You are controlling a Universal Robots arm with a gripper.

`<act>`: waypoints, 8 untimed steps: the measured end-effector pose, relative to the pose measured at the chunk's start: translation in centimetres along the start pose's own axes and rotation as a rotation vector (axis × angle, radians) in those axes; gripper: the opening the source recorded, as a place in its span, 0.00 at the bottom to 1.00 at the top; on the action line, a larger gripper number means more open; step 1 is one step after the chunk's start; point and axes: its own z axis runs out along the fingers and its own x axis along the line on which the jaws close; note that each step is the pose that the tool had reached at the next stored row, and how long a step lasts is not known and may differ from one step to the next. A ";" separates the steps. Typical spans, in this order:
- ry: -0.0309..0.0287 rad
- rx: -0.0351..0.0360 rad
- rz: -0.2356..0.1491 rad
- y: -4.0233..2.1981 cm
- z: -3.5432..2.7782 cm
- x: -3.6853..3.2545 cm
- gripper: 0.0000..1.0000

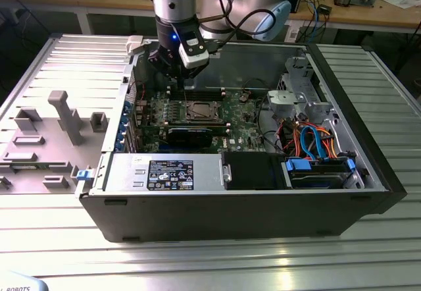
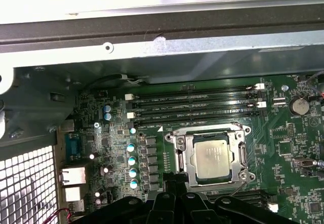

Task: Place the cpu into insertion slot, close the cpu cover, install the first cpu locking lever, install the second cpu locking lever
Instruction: 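Install the first cpu locking lever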

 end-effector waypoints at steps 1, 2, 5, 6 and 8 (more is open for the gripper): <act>0.0000 0.0000 0.000 0.00 0.00 0.01 0.11; 0.0000 0.0001 0.000 0.00 0.00 0.01 0.11; 0.0000 -0.0001 0.000 -0.01 0.00 0.07 0.11; -0.0001 -0.0001 0.000 -0.01 0.00 0.12 0.11; 0.0000 -0.0002 -0.001 -0.03 0.02 0.35 0.11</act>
